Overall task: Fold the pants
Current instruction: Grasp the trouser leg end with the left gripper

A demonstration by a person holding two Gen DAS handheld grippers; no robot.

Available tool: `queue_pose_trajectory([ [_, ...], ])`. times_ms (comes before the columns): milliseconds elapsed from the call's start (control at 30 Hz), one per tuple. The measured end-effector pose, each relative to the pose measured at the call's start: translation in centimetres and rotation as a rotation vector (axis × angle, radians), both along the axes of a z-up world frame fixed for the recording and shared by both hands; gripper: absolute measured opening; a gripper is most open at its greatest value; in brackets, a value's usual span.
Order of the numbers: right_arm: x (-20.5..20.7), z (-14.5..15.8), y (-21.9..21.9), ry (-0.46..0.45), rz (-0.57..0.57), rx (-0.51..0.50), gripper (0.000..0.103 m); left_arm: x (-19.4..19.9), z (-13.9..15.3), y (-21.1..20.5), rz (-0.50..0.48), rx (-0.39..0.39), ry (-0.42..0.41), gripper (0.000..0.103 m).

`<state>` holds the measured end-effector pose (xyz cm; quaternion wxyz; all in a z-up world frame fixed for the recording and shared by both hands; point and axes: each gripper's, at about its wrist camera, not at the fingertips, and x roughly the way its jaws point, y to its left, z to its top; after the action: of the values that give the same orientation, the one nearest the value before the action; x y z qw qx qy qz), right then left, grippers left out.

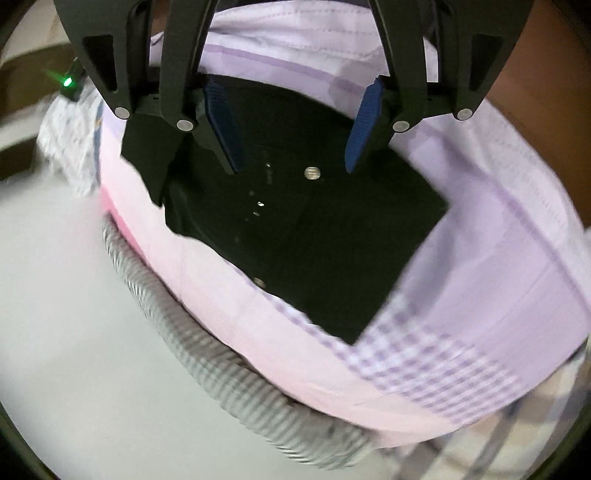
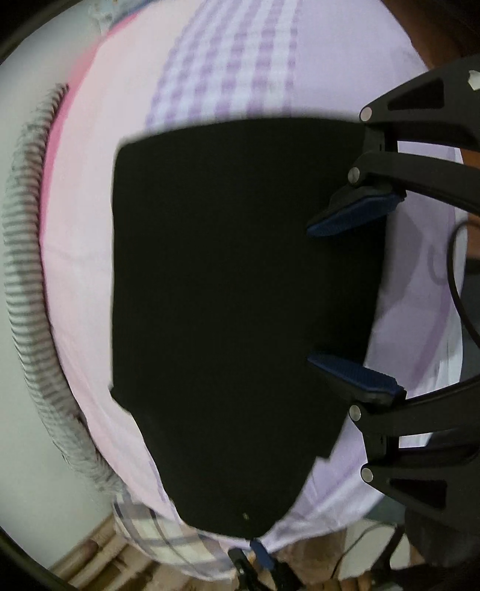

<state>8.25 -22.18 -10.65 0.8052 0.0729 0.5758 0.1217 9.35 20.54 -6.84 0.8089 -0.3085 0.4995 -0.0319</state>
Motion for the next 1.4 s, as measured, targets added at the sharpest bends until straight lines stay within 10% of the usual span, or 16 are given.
queue_pose_trajectory([
  [667,1.5,2.4,3.7,-0.048,0.022,0.170,0.064,-1.8,-6.7,5.7,0.253,-0.369,0.129,0.063],
  [1400,2.5,1.6,4.2,-0.025,0.011,0.183,0.064,-2.0,-6.4,5.1,0.242,-0.374,-0.044,0.049],
])
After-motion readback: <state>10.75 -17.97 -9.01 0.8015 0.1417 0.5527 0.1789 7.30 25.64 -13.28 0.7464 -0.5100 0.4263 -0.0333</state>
